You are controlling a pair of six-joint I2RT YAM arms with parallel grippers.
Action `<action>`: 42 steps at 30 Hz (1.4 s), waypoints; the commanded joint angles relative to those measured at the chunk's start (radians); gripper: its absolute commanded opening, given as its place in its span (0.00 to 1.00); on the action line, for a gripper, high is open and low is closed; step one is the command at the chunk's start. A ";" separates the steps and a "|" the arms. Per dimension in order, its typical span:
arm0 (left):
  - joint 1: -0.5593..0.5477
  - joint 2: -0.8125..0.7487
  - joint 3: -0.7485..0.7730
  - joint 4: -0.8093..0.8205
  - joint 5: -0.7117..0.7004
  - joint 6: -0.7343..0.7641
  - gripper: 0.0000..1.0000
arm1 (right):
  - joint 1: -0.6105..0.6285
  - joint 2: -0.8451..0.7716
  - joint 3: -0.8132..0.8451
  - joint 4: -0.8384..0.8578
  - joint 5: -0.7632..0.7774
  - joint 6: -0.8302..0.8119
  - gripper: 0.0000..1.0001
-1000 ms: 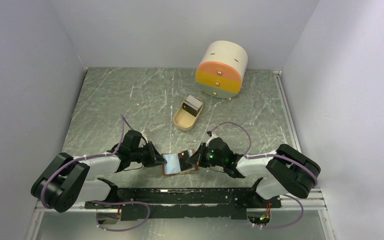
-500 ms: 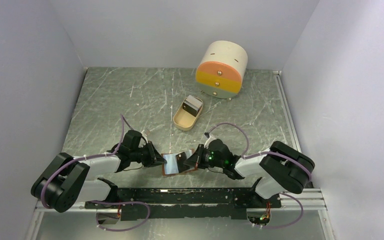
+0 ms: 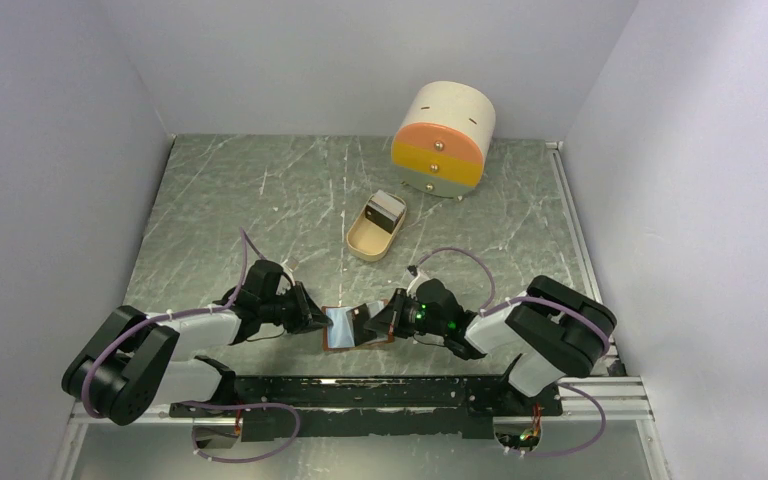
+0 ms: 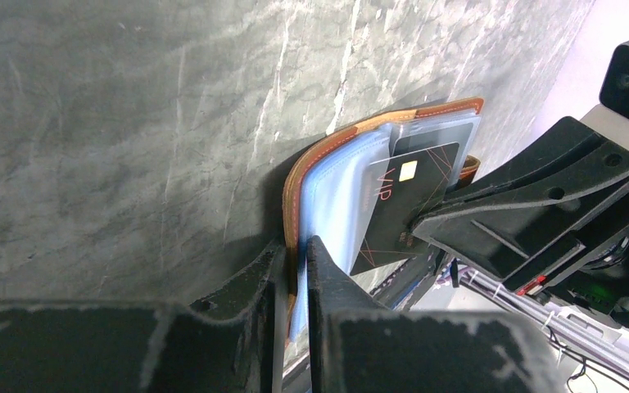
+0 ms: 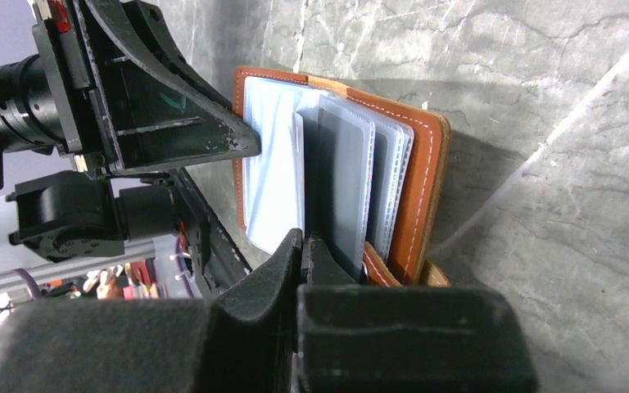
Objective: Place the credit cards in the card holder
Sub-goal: Insert the credit card into the card holder.
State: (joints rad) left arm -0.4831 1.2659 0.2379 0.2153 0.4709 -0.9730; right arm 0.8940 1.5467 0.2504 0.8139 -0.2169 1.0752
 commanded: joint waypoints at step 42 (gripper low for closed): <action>0.004 -0.045 -0.085 0.184 0.101 -0.102 0.25 | 0.003 -0.056 0.105 -0.435 0.124 -0.102 0.36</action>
State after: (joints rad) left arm -0.4812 1.2453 0.1711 0.3141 0.5205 -1.0477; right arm 0.8944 1.4891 0.3492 0.5503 -0.1516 1.0378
